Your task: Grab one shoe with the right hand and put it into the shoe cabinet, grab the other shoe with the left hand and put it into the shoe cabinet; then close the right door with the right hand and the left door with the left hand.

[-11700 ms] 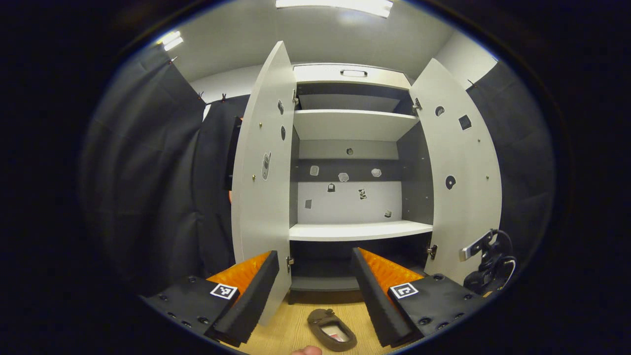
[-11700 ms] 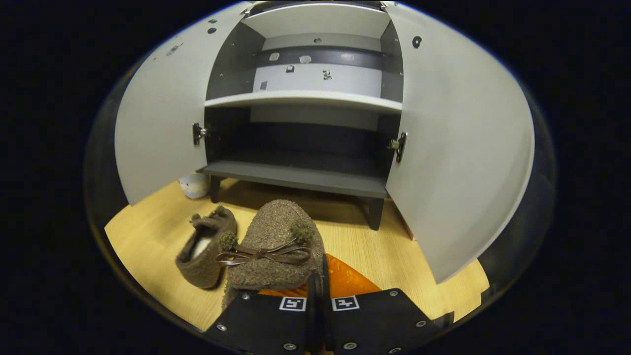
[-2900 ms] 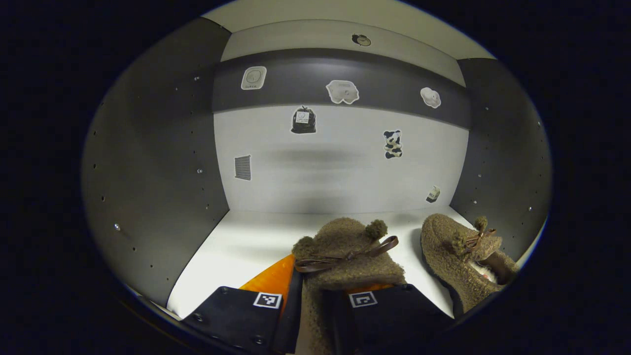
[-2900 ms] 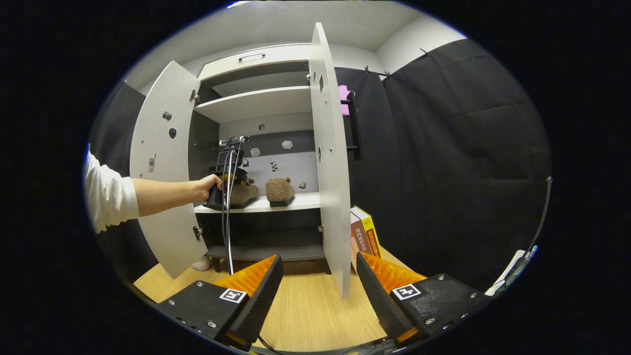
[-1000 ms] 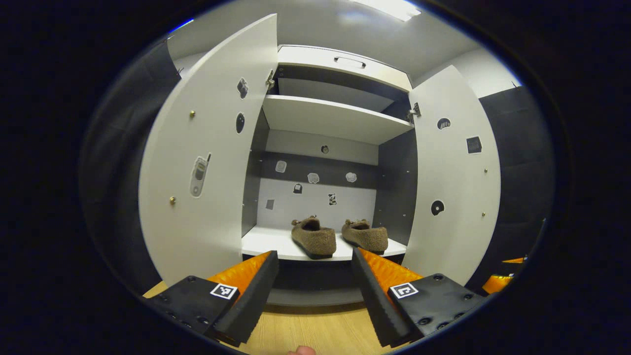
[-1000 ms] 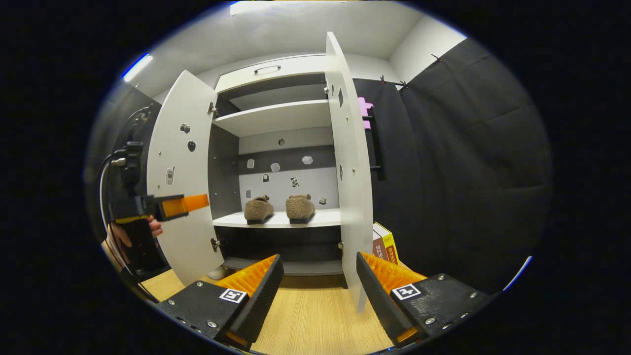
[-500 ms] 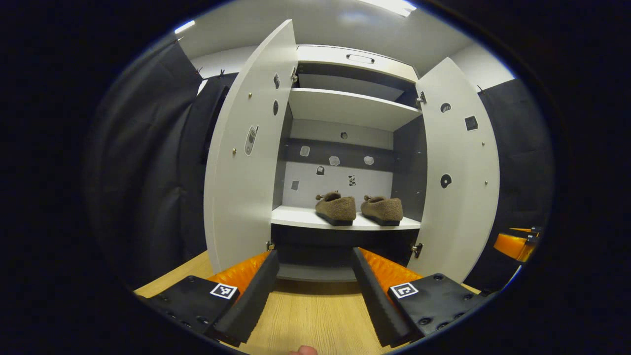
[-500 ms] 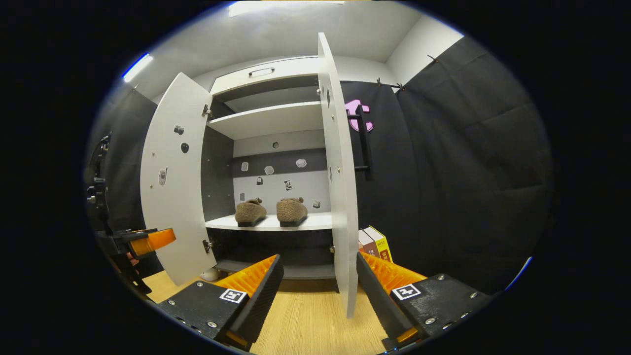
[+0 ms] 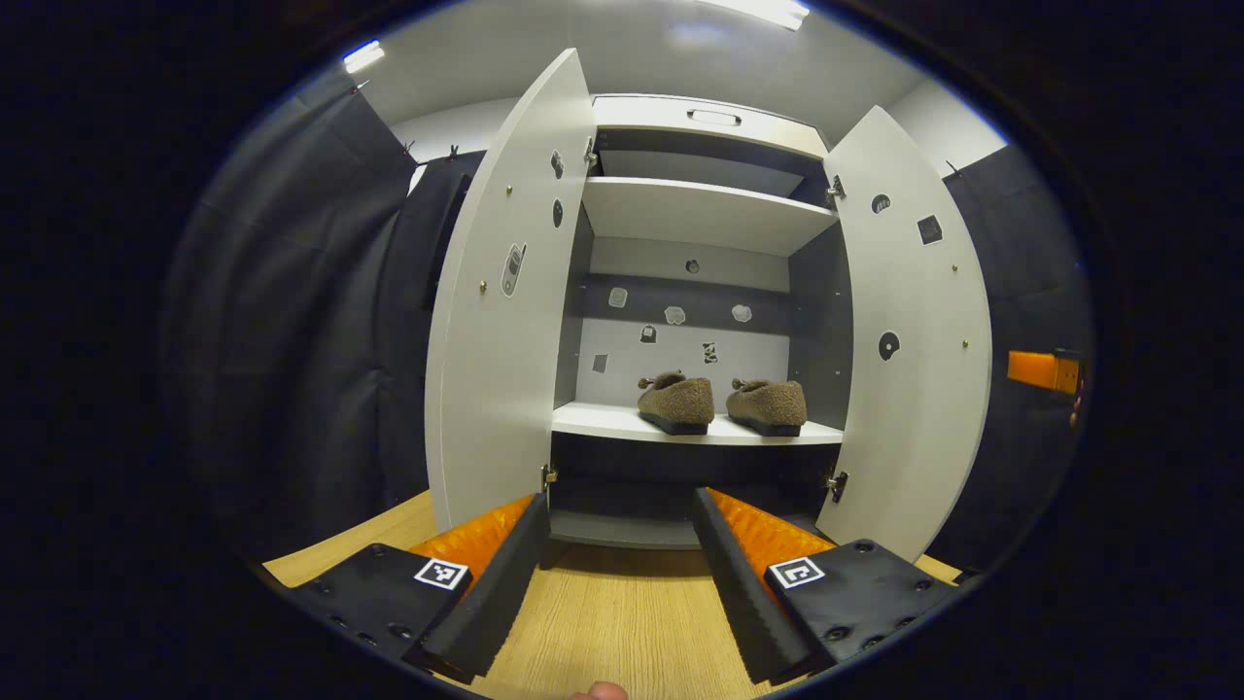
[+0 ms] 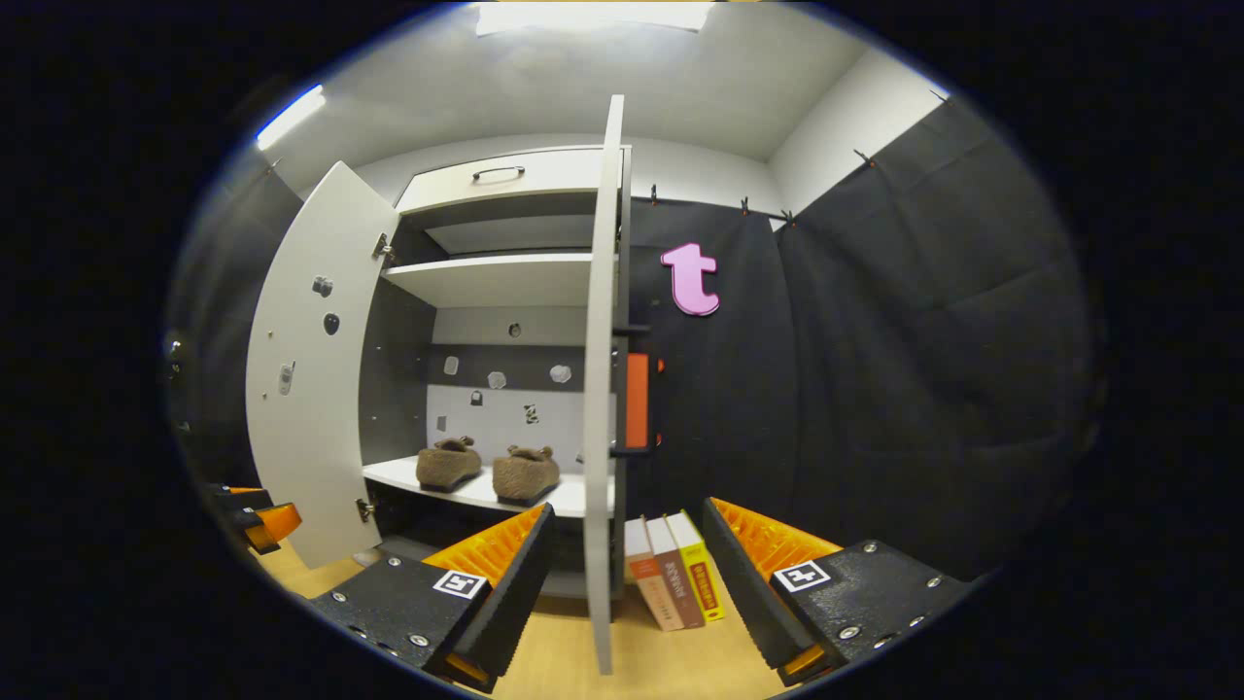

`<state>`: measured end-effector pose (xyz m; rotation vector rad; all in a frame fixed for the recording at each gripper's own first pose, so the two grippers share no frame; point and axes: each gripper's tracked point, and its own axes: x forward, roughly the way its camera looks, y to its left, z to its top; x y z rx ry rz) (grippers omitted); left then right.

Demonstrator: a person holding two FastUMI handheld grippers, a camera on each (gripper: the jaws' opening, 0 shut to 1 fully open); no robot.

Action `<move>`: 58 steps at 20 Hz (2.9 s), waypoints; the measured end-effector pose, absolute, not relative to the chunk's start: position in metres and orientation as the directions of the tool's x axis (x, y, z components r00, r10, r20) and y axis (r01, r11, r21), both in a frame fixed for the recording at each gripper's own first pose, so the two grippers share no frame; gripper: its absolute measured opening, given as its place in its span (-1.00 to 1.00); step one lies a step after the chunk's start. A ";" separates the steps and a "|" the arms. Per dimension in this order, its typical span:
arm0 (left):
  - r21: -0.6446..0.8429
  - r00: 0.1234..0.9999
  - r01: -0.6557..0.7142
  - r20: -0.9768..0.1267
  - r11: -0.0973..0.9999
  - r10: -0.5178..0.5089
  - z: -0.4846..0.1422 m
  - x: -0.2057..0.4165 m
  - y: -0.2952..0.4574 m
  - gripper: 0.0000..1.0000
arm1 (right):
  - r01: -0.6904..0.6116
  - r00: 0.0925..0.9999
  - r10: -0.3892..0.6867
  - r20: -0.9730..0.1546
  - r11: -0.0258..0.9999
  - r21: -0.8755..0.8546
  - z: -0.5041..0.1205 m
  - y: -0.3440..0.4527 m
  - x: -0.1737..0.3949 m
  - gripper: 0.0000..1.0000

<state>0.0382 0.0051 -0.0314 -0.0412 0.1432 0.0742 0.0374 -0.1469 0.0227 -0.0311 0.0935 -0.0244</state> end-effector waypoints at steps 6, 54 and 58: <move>-0.037 0.991 -0.044 -0.124 0.998 0.039 -0.027 0.039 -0.012 0.93 | 0.087 0.990 -0.091 -0.104 0.995 -0.040 0.056 -0.198 0.098 0.84; -0.069 0.986 -0.107 -0.133 0.992 0.097 -0.031 0.035 0.050 0.94 | -0.221 0.970 0.221 -0.100 0.975 0.005 0.021 0.056 0.209 0.86; -0.073 0.987 -0.103 -0.133 0.992 0.093 -0.032 0.035 0.051 0.94 | -0.200 0.977 0.195 -0.089 0.978 -0.059 0.021 0.073 0.215 0.85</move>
